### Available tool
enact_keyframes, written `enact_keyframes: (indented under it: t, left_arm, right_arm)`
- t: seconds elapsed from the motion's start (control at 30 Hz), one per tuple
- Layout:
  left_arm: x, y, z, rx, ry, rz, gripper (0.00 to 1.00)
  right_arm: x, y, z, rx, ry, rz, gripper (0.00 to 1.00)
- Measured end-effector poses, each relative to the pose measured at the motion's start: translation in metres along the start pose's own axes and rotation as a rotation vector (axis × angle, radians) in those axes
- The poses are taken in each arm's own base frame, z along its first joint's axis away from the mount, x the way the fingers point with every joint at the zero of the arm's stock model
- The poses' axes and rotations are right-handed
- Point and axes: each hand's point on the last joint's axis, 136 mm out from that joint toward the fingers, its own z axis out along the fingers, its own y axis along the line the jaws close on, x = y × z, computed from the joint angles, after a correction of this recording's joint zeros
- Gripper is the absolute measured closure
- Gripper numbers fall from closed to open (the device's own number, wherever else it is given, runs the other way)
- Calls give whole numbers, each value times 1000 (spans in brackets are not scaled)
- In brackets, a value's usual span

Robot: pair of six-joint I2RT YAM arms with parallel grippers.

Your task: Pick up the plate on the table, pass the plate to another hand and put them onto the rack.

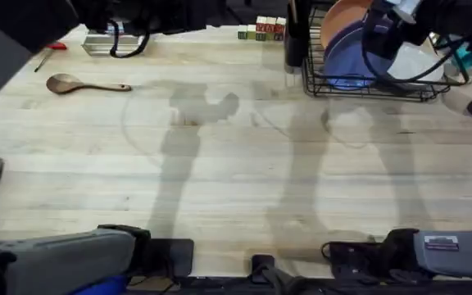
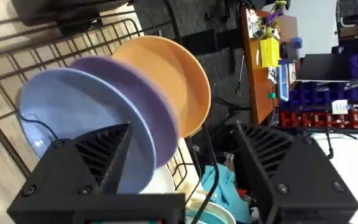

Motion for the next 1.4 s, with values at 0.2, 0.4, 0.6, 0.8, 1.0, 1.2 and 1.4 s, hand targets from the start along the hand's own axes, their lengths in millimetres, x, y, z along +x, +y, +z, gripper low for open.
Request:
enact_keyframes:
  t: [0.2,0.4,0.6,0.8,1.0,1.2,1.4]
  left_arm:
    - [4,1,0,-4,18,-4,8]
    - [6,2,0,-8,23,-6,8]
    - [6,2,0,-8,22,-5,8]
    - [4,1,0,-6,15,-4,8]
    - [2,1,-3,-11,7,-2,8]
    - [-10,-2,-31,-30,-72,15,8]
    - [-17,-4,-63,-58,-137,35,8]
  right_arm:
    - [2,7,0,-28,9,11,6]
    - [3,11,0,-42,13,18,6]
    - [1,7,-6,-31,12,75,6]
    - [-10,0,-34,-23,13,204,6]
    - [-16,17,-66,-92,48,408,6]
    - [-30,24,-104,-106,63,666,6]
    - [-39,33,-142,-109,81,888,6]
